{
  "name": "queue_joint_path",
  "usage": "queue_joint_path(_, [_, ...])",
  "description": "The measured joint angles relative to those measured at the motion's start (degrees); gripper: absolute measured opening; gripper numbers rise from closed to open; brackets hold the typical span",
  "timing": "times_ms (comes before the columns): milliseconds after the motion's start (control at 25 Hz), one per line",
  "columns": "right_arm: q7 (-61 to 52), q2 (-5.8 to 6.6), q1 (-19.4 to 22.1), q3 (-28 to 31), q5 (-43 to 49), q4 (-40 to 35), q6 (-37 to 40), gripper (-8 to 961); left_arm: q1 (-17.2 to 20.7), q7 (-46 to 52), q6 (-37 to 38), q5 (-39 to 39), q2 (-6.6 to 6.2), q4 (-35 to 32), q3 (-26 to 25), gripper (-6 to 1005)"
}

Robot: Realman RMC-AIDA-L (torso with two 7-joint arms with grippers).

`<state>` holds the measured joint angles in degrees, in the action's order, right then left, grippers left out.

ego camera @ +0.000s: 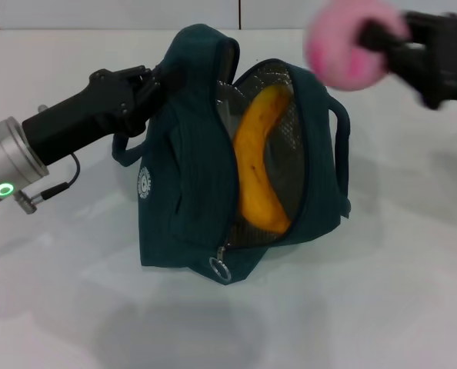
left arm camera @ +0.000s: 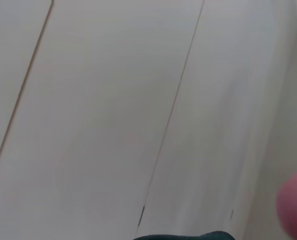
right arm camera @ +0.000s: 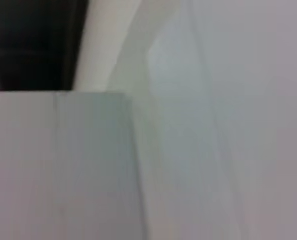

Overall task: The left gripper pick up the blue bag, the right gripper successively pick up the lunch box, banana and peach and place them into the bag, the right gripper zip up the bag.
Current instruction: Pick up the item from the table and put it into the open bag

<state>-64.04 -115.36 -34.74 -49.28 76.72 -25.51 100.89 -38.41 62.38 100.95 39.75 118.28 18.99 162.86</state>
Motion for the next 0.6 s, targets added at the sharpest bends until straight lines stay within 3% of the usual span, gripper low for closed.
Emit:
queue_joint_path(160, [-4.1,-0.41,-3.6,-8.8,-0.1,-4.2,-7.6,139,-0.2,0.0,-0.2,0.2,0.02,0.3,0.0,33])
queue_joint_path(600, [-7.3,-0.85,-4.4,-28.3,-4.2,-13.1,-29.1,165,-0.2,-1.1,-0.3,1.4,-0.34,0.2,0.0,33])
